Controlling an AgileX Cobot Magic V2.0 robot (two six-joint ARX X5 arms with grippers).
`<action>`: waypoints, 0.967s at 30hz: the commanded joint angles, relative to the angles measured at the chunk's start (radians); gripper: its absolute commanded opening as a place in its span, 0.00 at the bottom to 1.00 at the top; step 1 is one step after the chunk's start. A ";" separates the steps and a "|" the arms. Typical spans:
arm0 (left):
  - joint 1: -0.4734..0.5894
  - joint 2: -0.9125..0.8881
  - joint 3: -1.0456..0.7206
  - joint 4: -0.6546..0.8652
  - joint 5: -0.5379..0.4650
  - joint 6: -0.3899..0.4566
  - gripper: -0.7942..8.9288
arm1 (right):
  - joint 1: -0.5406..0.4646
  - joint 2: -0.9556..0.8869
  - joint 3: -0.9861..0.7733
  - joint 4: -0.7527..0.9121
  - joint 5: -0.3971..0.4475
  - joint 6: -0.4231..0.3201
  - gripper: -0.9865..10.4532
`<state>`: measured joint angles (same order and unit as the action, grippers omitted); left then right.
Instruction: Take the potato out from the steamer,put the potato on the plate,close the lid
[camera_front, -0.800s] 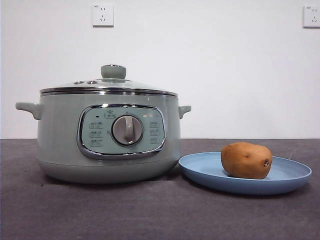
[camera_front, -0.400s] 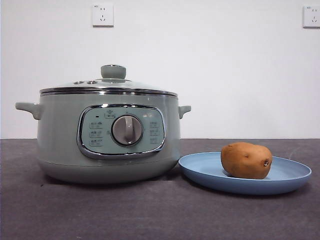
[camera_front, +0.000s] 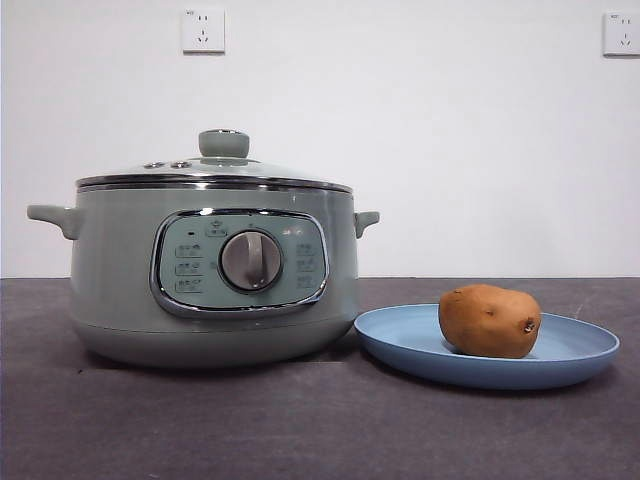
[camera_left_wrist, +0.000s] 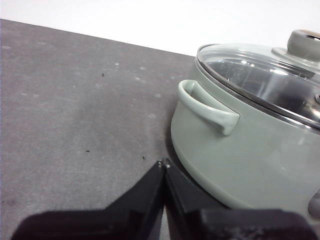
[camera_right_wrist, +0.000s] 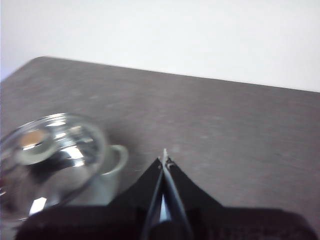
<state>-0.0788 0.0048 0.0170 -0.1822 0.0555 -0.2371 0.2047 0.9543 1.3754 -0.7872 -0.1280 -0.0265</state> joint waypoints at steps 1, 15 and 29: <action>0.002 -0.003 -0.013 0.001 -0.002 -0.003 0.08 | -0.057 -0.010 -0.079 -0.004 -0.001 -0.015 0.09; 0.002 -0.003 -0.013 0.001 -0.002 -0.003 0.08 | -0.239 -0.390 -0.948 0.561 0.003 0.087 0.09; 0.002 -0.003 -0.013 0.001 -0.002 -0.003 0.08 | -0.276 -0.761 -1.357 0.661 0.008 0.212 0.09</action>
<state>-0.0788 0.0048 0.0170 -0.1822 0.0555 -0.2371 -0.0715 0.1955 0.0284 -0.1341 -0.1268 0.1555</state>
